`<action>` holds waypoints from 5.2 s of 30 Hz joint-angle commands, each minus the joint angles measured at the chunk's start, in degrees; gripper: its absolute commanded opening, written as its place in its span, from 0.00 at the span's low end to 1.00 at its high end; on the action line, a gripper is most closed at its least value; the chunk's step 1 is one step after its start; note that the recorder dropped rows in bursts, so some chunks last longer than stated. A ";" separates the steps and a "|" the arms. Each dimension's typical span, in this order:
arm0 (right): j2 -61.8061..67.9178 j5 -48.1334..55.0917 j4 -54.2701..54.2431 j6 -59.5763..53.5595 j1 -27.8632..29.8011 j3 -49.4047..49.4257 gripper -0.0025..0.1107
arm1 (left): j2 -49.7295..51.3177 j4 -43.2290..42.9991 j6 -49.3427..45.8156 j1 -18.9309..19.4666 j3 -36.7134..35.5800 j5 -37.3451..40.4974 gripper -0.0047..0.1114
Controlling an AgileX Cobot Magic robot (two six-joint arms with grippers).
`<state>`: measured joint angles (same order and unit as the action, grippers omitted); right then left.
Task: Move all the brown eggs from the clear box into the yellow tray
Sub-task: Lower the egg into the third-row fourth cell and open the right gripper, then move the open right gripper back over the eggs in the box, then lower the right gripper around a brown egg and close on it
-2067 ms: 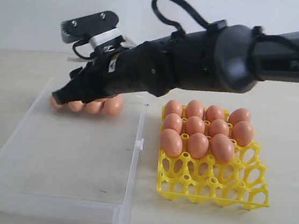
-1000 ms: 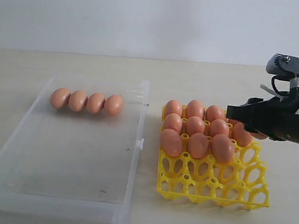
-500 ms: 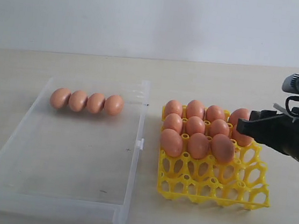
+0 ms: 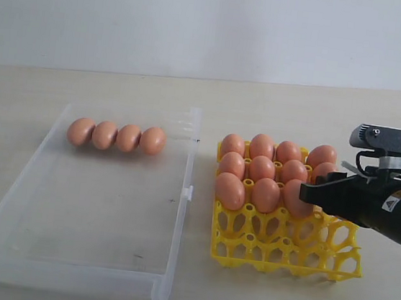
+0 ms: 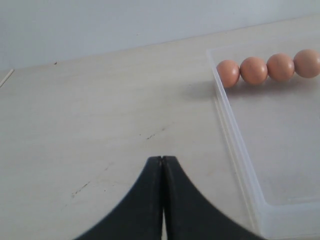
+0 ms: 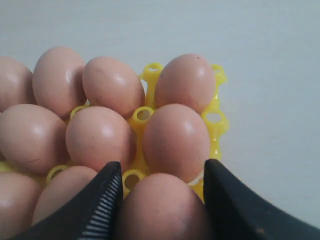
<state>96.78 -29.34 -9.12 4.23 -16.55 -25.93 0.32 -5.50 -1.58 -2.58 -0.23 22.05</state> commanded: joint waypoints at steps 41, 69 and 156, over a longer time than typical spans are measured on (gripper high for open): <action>0.08 0.95 3.73 3.09 0.22 -1.79 0.51 | -0.32 0.06 0.26 -0.28 0.23 -0.35 0.04; -6.11 1.35 3.73 7.65 0.22 -2.06 0.51 | -0.32 0.06 0.26 -0.28 0.23 -0.35 0.04; 42.05 68.60 3.63 10.85 -18.66 -91.15 0.52 | -0.32 0.06 0.26 -0.28 0.23 -0.35 0.04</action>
<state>137.77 40.57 -5.84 14.81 -35.30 -116.63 0.32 -5.50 -1.58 -2.58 -0.23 22.05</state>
